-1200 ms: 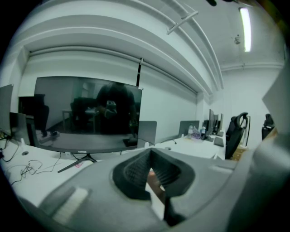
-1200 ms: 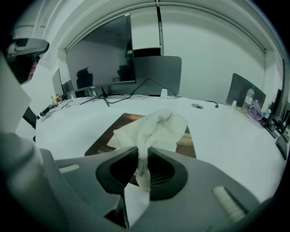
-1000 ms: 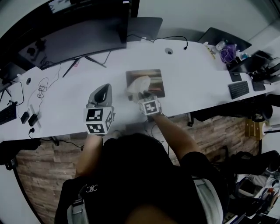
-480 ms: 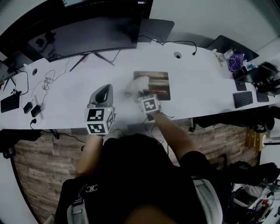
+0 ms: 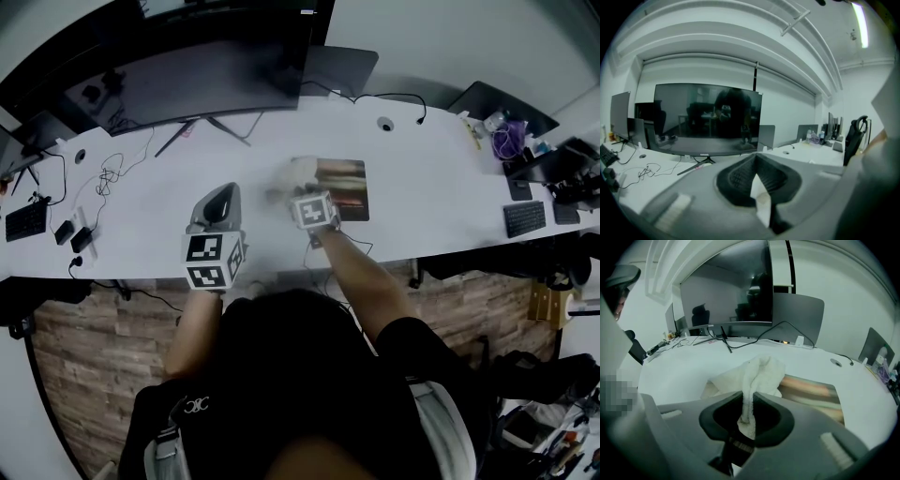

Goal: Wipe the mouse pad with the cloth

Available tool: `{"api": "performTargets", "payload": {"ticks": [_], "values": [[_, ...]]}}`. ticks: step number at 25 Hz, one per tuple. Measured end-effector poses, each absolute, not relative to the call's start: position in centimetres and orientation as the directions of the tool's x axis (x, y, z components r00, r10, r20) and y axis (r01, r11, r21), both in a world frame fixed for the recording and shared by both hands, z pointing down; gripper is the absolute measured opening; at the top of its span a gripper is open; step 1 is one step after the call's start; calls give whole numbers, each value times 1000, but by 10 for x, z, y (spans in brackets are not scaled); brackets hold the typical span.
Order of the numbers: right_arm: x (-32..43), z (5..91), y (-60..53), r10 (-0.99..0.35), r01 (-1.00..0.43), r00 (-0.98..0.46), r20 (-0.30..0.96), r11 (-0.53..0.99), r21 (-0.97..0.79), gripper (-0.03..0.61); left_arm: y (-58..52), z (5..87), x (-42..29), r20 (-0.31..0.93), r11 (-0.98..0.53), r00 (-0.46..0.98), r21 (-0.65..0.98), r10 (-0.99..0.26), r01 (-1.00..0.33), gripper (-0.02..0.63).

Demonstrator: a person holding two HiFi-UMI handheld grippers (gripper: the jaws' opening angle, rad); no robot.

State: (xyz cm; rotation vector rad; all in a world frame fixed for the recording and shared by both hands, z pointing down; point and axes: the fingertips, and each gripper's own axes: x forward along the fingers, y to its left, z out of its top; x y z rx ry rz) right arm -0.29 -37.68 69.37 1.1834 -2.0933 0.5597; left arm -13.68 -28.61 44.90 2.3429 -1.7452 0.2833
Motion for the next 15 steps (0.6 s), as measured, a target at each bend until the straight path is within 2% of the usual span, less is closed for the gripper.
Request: {"api": "performTargets", "payload": {"ticks": [15], "values": [[83, 697, -394, -631, -945, -249, 735, 325, -41, 60, -300, 448, -112, 259, -353, 357, 64, -897, -933, -2]]}}
